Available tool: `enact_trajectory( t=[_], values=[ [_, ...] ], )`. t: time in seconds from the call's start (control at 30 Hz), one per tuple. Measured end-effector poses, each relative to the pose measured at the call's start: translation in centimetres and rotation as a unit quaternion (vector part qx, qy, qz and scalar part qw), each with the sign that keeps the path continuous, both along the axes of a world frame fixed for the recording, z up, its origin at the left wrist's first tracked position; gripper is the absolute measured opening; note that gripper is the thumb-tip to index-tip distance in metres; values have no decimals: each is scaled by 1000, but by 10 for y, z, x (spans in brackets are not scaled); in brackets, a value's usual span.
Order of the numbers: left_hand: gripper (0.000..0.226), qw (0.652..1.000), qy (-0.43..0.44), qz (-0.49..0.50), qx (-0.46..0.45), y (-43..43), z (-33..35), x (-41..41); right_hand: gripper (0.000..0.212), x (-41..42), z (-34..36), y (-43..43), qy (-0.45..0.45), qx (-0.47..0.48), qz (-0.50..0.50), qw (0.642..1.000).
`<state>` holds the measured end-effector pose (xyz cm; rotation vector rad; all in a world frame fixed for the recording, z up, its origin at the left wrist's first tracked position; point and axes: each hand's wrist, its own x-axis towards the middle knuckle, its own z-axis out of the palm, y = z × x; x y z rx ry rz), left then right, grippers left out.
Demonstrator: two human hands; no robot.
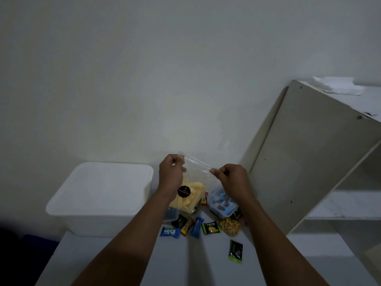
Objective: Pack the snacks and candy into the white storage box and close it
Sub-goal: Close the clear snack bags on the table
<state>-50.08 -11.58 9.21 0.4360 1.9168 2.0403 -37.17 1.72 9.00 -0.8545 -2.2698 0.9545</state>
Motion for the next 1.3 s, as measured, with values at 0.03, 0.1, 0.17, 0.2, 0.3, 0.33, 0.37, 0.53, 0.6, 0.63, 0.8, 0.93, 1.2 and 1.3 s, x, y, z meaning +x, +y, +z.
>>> enact_trajectory(
  t=[0.03,0.1,0.17,0.2,0.3,0.33,0.37,0.53,0.6,0.63,0.8,0.93,1.2,1.3],
  values=[
    [16,1000,-7,-16,-2,-1,1,-2,39,1,2,0,18,-9,2,1000],
    [13,998,-24,-53,5,-5,6,-5,33,2,6,-2,67,-48,17,996],
    [12,995,-27,-98,4,-8,15,-6,29,1,12,-6,125,-111,23,986],
    [14,992,-25,-121,1,-8,19,-6,27,0,14,-9,150,-145,19,978],
    [13,986,-43,-162,23,-8,30,0,24,-5,21,-15,202,-233,-3,951],
    [12,985,-51,-161,33,-8,30,2,21,-8,24,-17,212,-247,-2,946],
    [12,985,-55,-159,39,-7,31,4,16,-9,27,-20,221,-257,7,941],
    [15,989,-38,-129,55,-6,25,14,10,-15,31,-28,237,-265,-8,935],
    [13,993,-8,-104,58,-5,24,17,10,-14,30,-27,233,-271,-31,933],
    [12,994,5,-90,61,-5,23,18,12,-13,30,-26,236,-277,-40,931],
    [8,995,45,-63,56,-4,20,19,25,-16,26,-31,265,-283,-70,919],
    [6,995,18,-79,65,-5,21,17,30,-20,27,-29,286,-290,-81,910],
    [14,987,-47,-89,128,-19,24,6,34,-15,36,-19,259,-274,-63,924],
    [13,991,-36,-34,128,-16,24,7,28,-17,36,-23,267,-258,-73,926]
  ],
)
